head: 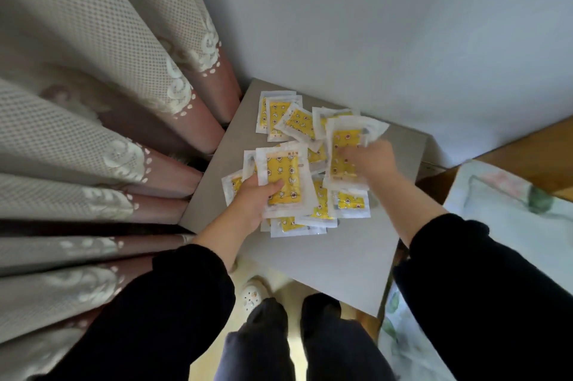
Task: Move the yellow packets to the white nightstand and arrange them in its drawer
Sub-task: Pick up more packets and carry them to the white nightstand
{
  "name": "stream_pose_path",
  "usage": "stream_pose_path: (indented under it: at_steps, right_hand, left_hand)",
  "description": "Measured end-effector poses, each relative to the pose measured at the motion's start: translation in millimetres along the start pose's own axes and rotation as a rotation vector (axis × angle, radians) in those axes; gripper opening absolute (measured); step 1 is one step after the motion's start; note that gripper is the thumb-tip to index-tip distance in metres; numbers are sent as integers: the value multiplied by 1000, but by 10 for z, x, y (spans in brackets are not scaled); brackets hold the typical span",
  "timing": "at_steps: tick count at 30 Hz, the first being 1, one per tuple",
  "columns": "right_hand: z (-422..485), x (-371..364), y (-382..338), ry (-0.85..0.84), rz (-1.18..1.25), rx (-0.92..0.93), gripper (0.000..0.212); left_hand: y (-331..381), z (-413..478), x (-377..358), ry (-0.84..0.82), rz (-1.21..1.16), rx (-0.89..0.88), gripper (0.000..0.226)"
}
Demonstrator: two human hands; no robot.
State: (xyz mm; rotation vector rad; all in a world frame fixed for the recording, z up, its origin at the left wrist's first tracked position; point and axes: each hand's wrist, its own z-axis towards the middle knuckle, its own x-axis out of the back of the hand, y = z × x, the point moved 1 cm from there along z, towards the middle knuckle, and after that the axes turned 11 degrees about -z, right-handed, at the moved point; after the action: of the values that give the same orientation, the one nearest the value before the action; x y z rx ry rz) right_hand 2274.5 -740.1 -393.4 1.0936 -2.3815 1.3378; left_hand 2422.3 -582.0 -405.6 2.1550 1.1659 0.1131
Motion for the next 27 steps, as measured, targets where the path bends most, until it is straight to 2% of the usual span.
stream_pose_path:
  at_steps: [2,4,6,8,13,17,21,24,27]
  right_hand:
    - [-319,79,96,-114,321,-107,12]
    - [-645,128,146,-295,562,-135,16]
    - [-954,118,170,-417,678,-143,18]
    - [-1237,85,179,-452,703,-151,20]
    - [-2026,-163,366,-345,717,-187,50]
    - [-2739,-532,752,-148,819,-211,25]
    - [-3477,-1078,1256,14,890,-314,24]
    - [-4074,-1433,1648,113,1000,-421,28]
    - [-4697,-1661,2048,213,1110,-518,23]
  left_hand:
    - [60,-187,53,-32,40,-30,28]
    - [95,-413,113,-61,52,-41,23]
    - [119,-665,188,-92,82,-44,21]
    - [116,-856,277,-109,111,-27,21]
    - [72,-1229,611,-188,312,-30,24]
    - [-104,-1510,995,-285,565,-70,26]
    - [-367,-1744,1479,-382,834,-62,20]
    - [-682,-1962,1752,-417,969,-26,18]
    - [-1103,-2272,1905,-498,1102,8,21]
